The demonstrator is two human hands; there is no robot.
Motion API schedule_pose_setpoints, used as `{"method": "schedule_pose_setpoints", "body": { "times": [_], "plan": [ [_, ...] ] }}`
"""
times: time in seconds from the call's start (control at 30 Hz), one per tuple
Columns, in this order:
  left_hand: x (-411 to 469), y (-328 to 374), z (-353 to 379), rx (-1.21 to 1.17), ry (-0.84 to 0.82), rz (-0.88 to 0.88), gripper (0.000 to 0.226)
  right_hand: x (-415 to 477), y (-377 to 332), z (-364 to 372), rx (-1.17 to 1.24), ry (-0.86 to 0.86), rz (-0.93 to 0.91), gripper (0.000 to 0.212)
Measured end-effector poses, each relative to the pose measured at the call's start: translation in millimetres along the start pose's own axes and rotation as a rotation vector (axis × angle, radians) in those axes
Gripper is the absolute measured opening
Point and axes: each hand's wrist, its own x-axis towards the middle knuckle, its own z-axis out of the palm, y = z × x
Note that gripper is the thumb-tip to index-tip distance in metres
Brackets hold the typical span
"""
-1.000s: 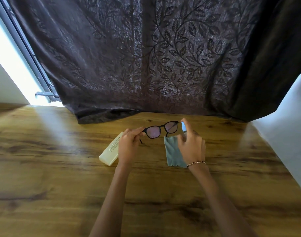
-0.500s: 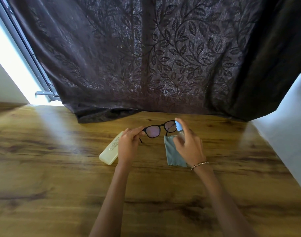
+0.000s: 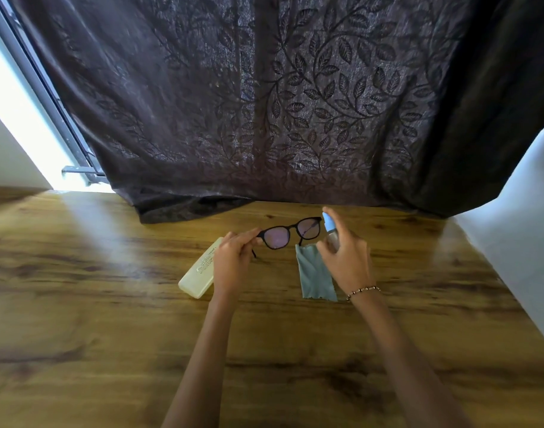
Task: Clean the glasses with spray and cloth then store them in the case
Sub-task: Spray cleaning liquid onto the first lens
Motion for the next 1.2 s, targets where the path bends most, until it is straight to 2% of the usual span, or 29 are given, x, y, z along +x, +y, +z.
{"method": "schedule_pose_setpoints", "body": {
  "times": [0.33,0.5,0.7,0.9,1.03,1.13,1.2],
  "plan": [
    [0,-2,0,0.004,-0.003,-0.031,0.027,3,-5,1,-0.026,0.058,0.056,0.058],
    [0,-2,0,0.003,-0.015,-0.032,0.029,6,-3,1,-0.083,-0.002,0.022,0.058],
    [0,-2,-1,-0.001,-0.017,-0.032,0.029,-1,-3,8,-0.034,0.081,0.079,0.059],
    [0,-2,-1,0.011,-0.021,-0.028,0.029,3,12,8,0.091,0.091,0.042,0.051],
    [0,-1,-1,0.016,-0.022,-0.021,0.029,6,39,11,0.199,0.024,0.189,0.053],
    [0,0,-1,0.017,-0.022,-0.019,0.028,8,62,14,0.214,-0.02,0.346,0.029],
    [0,2,0,0.01,-0.023,-0.022,0.027,8,76,17,0.157,-0.045,0.405,0.026]
  ]
}}
